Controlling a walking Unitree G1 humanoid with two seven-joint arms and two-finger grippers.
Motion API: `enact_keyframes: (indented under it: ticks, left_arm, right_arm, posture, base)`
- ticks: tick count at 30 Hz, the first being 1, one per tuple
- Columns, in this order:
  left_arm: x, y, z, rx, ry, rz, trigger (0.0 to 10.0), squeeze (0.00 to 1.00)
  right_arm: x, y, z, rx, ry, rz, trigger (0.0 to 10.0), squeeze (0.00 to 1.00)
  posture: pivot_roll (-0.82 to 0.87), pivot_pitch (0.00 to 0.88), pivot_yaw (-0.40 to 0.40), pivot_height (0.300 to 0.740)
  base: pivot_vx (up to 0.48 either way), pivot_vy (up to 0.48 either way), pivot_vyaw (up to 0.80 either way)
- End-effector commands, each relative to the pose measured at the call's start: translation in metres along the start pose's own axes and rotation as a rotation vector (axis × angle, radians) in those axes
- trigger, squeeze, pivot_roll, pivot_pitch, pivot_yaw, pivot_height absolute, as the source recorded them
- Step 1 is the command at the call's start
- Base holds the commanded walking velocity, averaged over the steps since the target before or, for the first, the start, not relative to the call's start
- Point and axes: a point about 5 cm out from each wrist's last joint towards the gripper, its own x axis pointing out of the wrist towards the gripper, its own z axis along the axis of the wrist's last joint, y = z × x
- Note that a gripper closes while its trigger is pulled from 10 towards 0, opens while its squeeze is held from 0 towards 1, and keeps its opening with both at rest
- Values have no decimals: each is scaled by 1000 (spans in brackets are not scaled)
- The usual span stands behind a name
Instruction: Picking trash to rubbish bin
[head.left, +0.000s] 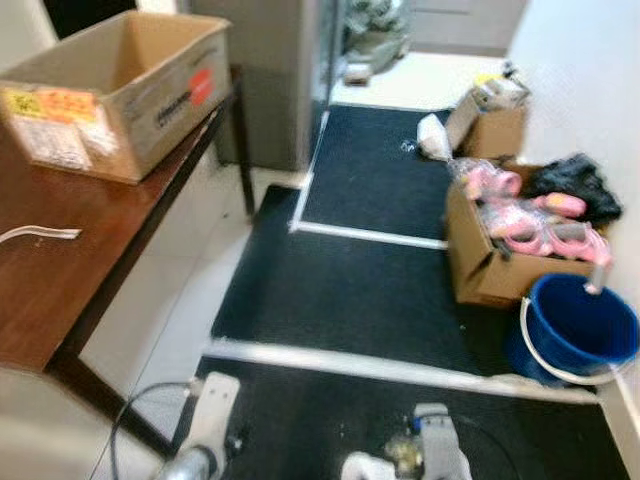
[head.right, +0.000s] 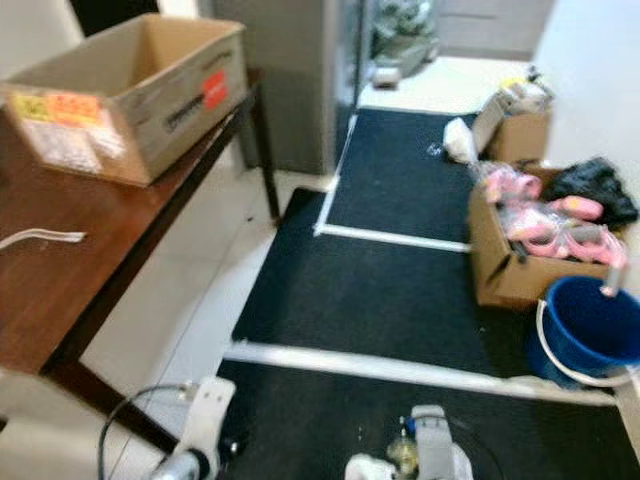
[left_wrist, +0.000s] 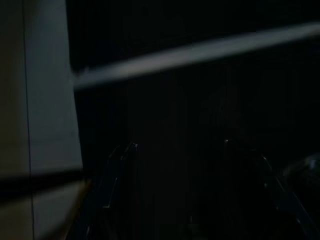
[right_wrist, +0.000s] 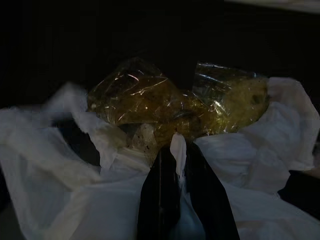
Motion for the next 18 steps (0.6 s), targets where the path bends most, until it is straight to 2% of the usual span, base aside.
enact_keyframes:
  ticks: [1,8,12,18]
  left_arm:
    - [-7,0,-20,-6,67,4,10000,0]
    - [-7,0,-18,-35,42,2,10000,0]
    - [-7,0,-18,-24,48,3,10000,0]
    - [-7,-1,-17,-31,44,-2,10000,0]
  right_arm:
    - [-1,4,-10,6,30,6,10000,0]
    - [-2,3,-11,2,30,4,10000,0]
    - [-2,3,-11,-3,36,14,10000,0]
    - [-1,5,-10,-24,28,31,10000,0]
  posture:
    - [-59,84,36,740]
    - [-59,79,33,740]
    - [-60,80,31,740]
    - [-61,81,33,740]
  base:
    - [0,0,-800]
    - [0,0,-800]
    - [0,0,-800]
    - [0,0,0]
